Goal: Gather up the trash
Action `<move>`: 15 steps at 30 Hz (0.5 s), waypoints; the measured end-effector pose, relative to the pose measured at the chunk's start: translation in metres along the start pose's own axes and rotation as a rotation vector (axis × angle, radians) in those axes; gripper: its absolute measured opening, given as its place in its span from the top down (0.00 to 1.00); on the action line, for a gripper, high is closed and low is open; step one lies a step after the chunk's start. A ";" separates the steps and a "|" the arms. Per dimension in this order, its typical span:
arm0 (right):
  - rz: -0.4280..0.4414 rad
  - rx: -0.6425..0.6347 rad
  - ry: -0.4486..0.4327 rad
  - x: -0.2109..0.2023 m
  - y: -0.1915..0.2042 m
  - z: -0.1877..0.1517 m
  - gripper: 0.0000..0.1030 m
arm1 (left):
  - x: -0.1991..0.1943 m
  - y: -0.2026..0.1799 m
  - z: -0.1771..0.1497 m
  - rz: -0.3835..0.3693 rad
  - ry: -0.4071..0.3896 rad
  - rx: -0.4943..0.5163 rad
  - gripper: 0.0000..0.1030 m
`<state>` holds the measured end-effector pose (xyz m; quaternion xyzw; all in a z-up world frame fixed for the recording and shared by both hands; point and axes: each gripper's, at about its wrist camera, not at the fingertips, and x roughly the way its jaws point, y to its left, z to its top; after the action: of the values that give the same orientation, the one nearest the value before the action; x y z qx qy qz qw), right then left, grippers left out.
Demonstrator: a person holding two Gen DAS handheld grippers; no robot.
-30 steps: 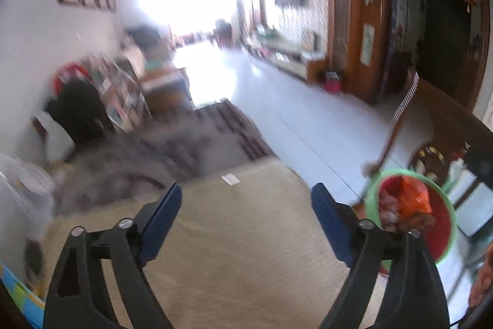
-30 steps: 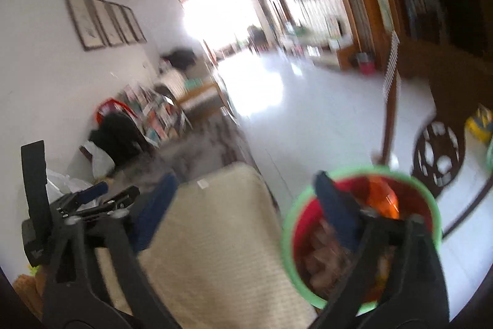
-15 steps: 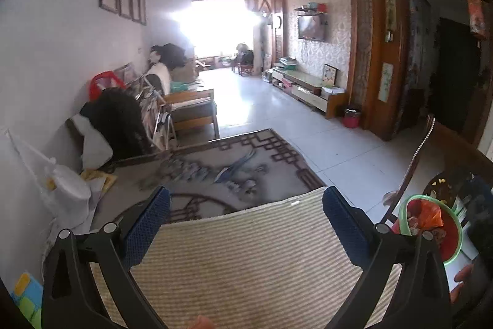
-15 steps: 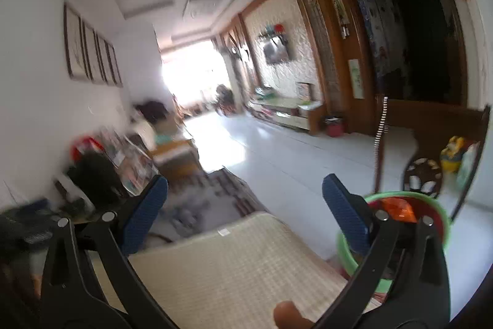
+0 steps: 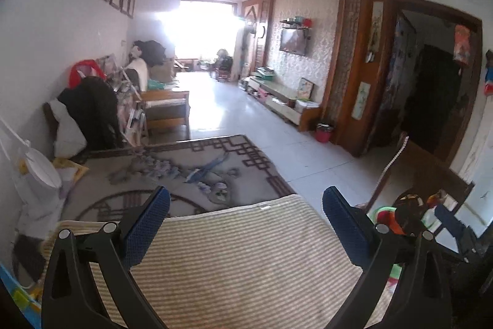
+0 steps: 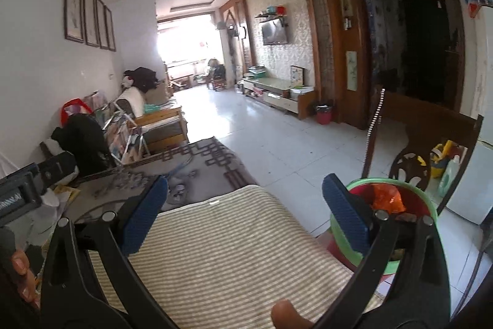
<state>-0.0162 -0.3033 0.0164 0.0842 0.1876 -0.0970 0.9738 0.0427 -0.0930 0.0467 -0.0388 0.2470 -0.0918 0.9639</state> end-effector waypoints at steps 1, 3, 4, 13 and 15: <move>-0.014 0.000 0.003 0.001 -0.001 -0.001 0.04 | 0.001 0.002 0.000 -0.006 -0.003 -0.008 0.08; -0.032 0.002 0.017 0.003 -0.005 -0.002 0.04 | 0.005 0.001 -0.001 0.033 -0.003 0.002 0.08; -0.034 0.004 0.022 0.003 -0.005 -0.002 0.04 | 0.007 0.000 -0.002 0.066 0.001 0.014 0.08; -0.020 -0.031 0.029 0.005 0.001 -0.007 0.04 | 0.010 0.002 -0.006 0.190 0.006 0.024 0.08; -0.016 -0.037 0.032 0.005 0.002 -0.007 0.04 | 0.009 0.006 -0.008 0.169 0.015 0.016 0.08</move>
<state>-0.0135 -0.3007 0.0082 0.0664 0.2055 -0.0997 0.9713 0.0478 -0.0890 0.0344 -0.0095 0.2560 -0.0122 0.9666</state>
